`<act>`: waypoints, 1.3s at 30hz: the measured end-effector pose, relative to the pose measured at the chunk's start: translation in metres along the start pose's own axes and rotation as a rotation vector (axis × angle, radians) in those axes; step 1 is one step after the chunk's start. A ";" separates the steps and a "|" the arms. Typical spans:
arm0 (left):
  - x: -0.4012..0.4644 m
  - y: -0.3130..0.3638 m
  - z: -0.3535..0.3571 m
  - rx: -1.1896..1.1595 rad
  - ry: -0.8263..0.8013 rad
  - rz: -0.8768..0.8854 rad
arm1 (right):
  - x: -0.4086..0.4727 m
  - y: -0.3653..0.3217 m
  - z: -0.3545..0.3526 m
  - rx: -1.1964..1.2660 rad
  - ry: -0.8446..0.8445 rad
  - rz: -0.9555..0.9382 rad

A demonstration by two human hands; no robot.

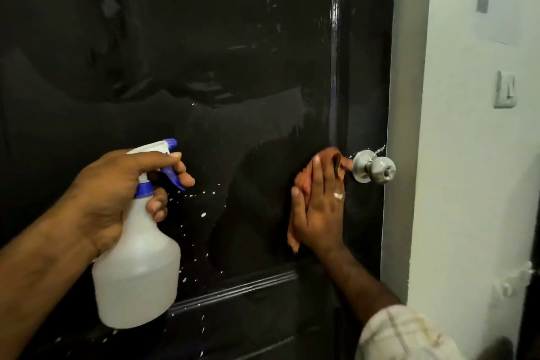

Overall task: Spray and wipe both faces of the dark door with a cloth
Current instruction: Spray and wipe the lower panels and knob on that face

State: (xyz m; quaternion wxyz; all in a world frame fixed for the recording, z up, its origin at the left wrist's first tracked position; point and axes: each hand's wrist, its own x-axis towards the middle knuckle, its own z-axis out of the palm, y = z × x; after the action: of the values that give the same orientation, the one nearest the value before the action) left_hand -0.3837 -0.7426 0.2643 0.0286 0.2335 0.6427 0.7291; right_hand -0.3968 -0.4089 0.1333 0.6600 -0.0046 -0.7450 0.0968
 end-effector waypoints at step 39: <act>0.020 0.036 -0.038 0.035 0.107 0.022 | 0.169 -0.103 0.038 -0.076 0.155 -0.048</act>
State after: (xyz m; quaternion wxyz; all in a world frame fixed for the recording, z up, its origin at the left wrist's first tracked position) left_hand -0.4064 -0.7771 0.3025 -0.0180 0.2020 0.6532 0.7295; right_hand -0.4439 -0.4929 0.3105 0.7172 -0.0194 -0.6947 0.0518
